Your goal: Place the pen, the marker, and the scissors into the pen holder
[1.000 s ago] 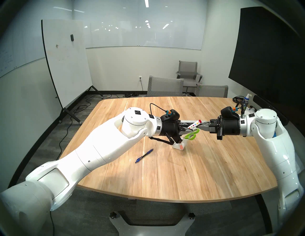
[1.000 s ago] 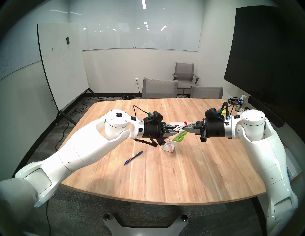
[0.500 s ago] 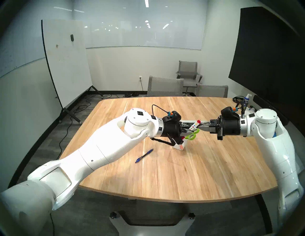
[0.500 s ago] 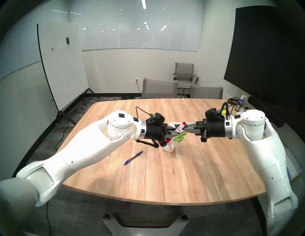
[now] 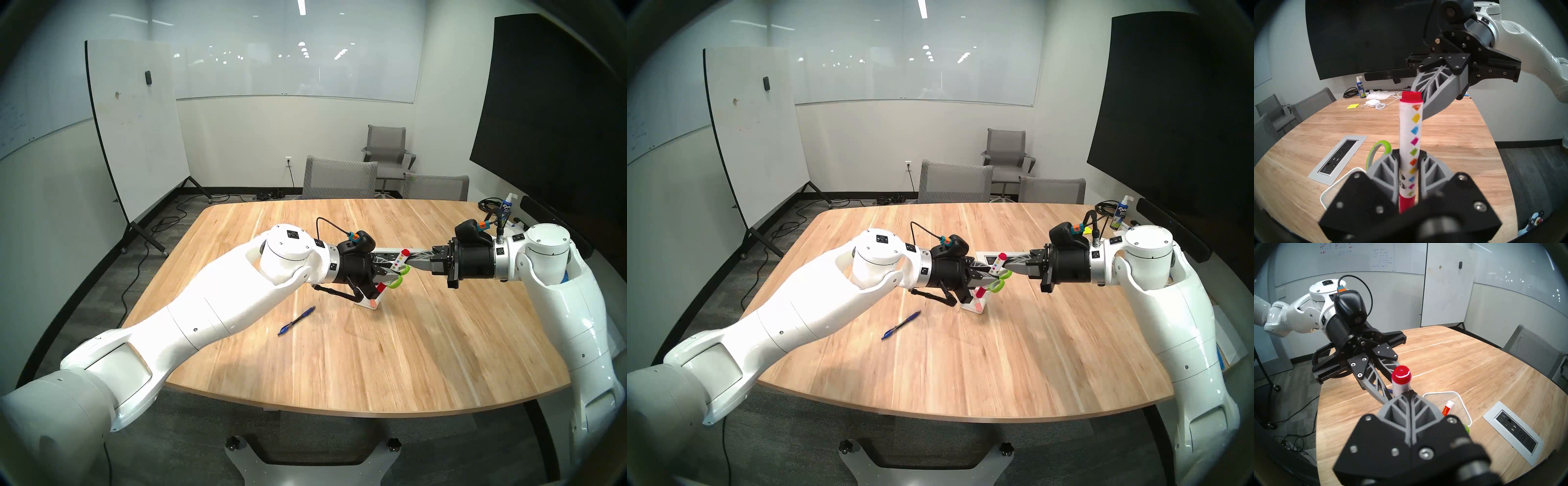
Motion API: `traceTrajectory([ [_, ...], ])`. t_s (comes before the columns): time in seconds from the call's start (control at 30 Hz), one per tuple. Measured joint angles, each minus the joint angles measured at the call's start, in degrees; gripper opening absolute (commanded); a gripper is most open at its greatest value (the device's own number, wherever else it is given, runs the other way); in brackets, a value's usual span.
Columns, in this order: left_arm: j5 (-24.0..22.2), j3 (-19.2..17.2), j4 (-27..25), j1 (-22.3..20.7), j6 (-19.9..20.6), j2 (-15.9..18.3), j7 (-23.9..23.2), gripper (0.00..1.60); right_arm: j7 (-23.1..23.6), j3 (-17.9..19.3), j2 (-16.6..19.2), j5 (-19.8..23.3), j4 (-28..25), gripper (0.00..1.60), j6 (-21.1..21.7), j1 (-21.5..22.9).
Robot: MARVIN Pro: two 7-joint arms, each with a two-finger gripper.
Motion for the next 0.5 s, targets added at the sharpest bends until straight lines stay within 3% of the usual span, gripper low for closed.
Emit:
traceTrajectory([
  [0.5,0.0,0.3,0.8,-0.5,-0.3,-0.6,0.0,0.00,0.0,0.3,-0.2,-0.3,0.2,0.00,0.0,0.0],
])
